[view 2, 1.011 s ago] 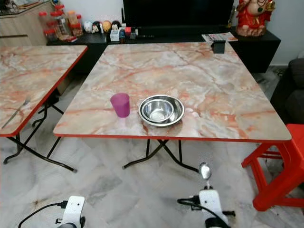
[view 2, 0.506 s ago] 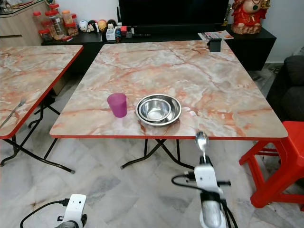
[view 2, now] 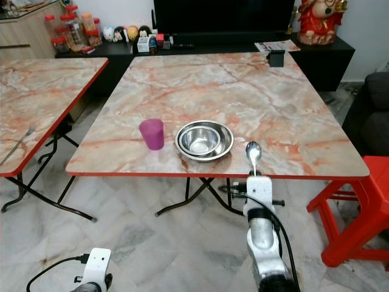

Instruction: Setting the table

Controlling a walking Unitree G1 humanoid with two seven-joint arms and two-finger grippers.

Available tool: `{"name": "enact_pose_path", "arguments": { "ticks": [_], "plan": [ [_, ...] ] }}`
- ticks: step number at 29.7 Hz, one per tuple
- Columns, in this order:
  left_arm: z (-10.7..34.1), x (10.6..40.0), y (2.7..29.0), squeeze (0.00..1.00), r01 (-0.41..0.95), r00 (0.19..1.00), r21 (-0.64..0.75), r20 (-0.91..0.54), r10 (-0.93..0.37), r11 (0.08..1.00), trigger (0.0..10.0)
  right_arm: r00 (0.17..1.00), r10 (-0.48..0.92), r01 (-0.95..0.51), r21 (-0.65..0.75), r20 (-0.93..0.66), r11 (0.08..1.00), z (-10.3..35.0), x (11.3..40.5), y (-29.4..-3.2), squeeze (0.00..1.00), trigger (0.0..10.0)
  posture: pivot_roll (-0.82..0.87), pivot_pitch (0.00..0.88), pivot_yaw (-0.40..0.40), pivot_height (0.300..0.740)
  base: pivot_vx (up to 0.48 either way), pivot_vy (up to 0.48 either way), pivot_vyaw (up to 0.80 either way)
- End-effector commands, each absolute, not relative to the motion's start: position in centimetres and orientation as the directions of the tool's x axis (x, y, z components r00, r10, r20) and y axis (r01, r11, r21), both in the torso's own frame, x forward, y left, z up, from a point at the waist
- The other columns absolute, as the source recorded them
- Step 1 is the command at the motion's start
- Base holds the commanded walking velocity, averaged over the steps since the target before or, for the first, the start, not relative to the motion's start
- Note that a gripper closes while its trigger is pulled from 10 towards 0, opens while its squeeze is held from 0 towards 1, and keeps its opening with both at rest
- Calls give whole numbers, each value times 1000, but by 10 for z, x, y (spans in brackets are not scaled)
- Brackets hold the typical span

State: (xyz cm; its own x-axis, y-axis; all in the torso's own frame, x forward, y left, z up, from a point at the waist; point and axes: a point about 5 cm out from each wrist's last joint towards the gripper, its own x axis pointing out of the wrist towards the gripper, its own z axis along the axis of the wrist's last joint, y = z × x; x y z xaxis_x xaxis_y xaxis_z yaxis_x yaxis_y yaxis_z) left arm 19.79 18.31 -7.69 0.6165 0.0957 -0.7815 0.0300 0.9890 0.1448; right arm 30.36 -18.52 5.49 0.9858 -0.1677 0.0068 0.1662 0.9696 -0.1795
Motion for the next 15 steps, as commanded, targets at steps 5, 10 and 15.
{"name": "enact_pose_path", "arguments": {
  "ticks": [5,10,15],
  "plan": [
    [-73,205,184,0,16,629,148,-770,105,989,10000,981,-180,171,-108,-77,979,63,325,-177,0,10000,-82,0,37,740,0,0,0],
    [-73,205,185,0,-2,630,145,-769,114,989,10000,978,-198,196,-41,-69,980,76,337,-176,0,10000,-76,0,36,740,211,0,0],
    [-74,203,186,0,0,626,145,-771,113,989,10000,972,-226,224,-43,-59,974,86,345,-182,0,10000,-76,0,36,740,312,0,0]
  ]
}}
